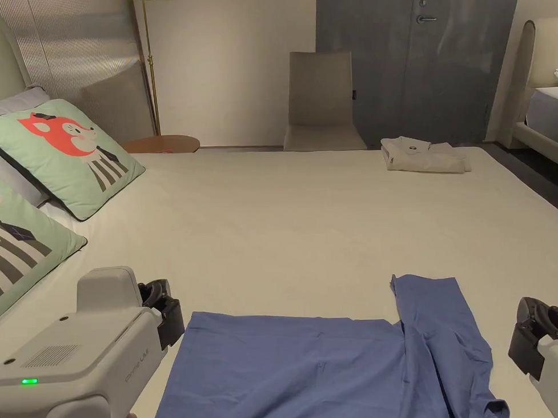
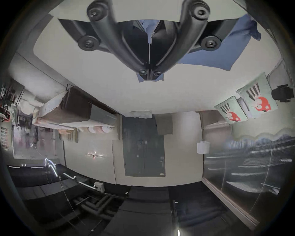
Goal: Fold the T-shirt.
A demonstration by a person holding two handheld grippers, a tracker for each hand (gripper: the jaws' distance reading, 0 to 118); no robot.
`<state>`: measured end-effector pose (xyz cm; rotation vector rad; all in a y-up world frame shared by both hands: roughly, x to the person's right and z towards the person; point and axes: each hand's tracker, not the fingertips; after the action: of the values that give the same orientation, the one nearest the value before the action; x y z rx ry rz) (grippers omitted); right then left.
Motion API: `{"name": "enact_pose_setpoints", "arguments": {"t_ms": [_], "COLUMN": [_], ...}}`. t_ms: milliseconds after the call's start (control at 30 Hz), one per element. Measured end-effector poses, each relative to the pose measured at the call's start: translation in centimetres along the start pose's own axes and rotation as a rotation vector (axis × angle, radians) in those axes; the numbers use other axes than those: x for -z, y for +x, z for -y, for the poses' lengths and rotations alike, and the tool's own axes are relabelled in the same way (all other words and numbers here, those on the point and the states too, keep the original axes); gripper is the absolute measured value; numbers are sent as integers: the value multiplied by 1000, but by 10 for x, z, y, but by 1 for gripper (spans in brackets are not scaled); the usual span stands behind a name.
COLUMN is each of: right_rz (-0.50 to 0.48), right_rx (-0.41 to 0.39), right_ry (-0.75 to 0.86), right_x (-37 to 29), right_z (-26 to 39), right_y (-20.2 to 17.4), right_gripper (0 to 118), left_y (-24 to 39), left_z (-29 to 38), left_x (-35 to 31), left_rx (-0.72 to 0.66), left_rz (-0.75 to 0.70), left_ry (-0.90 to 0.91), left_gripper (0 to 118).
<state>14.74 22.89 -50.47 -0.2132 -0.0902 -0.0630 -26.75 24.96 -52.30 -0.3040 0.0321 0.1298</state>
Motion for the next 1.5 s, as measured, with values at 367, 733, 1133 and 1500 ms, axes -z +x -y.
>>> {"name": "enact_pose_setpoints", "arguments": {"t_ms": [367,733,1133,1500], "right_rz": [23,57,117,135], "right_rx": [-12,-18,31,74], "right_ry": [-135,-239,-411,-694], "right_x": [69,126,193,269], "right_z": [25,51,64,99], "right_y": [3,11,36,58], "right_gripper": [1,1,116,81], "left_y": [-36,-46,-37,-46], "left_z": [11,77,53,47], "left_x": [195,322,280,267], "left_rx": [-20,-49,41,13], "left_rz": [-3,-84,-60,-62], "left_ry": [-436,-701,-545,-524], "left_gripper": [112,87,3,3]}}
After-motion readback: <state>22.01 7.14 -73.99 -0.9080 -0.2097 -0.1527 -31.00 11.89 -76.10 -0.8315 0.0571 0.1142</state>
